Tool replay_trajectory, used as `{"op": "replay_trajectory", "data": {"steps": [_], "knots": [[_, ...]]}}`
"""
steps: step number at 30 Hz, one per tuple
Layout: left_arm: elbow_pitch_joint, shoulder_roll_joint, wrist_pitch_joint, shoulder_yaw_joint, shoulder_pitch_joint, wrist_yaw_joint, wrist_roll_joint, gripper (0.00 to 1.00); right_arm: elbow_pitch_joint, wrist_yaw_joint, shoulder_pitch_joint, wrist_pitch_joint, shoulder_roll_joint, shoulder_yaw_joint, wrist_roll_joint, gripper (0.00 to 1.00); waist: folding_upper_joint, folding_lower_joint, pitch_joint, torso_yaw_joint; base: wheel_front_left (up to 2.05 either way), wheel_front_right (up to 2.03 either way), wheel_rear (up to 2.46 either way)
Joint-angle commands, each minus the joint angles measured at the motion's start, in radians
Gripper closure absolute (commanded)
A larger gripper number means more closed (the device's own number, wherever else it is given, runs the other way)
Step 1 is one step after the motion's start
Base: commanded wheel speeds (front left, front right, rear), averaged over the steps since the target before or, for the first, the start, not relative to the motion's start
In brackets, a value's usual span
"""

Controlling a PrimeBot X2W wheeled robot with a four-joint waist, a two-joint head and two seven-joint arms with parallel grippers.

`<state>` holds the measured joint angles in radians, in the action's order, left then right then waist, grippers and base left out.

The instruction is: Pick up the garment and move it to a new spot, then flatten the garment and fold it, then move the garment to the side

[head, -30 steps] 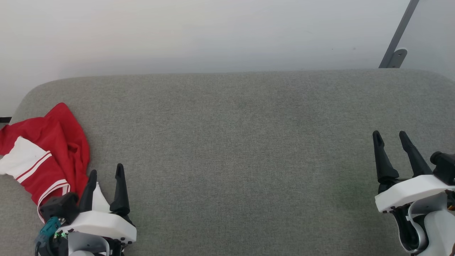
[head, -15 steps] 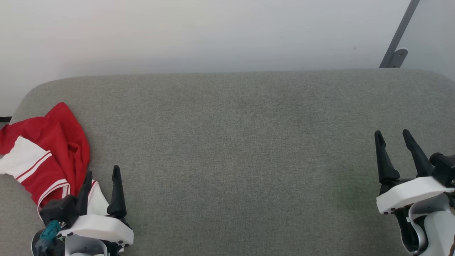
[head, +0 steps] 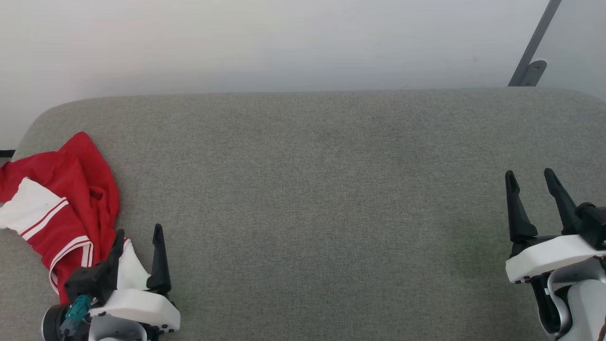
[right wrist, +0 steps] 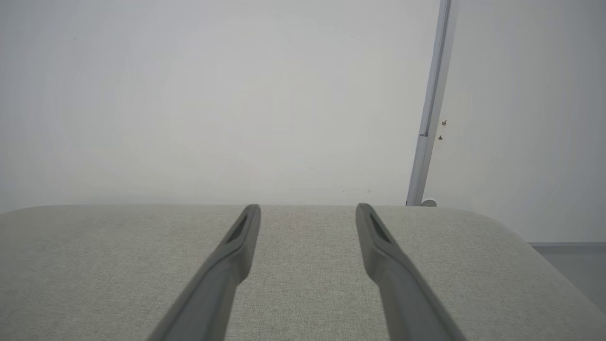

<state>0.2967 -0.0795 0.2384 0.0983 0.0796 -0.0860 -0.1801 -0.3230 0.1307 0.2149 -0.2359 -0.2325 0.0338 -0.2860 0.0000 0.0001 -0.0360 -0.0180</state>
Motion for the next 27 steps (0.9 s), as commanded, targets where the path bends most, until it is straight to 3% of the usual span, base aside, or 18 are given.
{"op": "replay_trajectory", "data": {"steps": [1,14,27], "knots": [[0.000,0.001,0.007,0.003,0.019,-0.005,0.024,0.00,0.002,0.000,0.006,-0.010,0.000,0.000,0.020,0.00,0.0000,-0.0001,0.000,0.000,0.00,0.00,0.00],[0.016,0.008,0.029,0.028,0.011,-0.022,0.111,0.00,0.002,0.000,-0.010,-0.032,0.001,0.011,0.078,0.00,0.0000,-0.0001,0.011,0.001,0.00,0.00,0.00],[0.029,0.016,0.029,0.040,0.014,-0.036,0.092,0.00,0.008,0.000,-0.021,-0.031,0.008,0.019,0.047,0.00,0.0000,-0.0001,0.014,-0.005,0.00,0.00,0.00]]}}
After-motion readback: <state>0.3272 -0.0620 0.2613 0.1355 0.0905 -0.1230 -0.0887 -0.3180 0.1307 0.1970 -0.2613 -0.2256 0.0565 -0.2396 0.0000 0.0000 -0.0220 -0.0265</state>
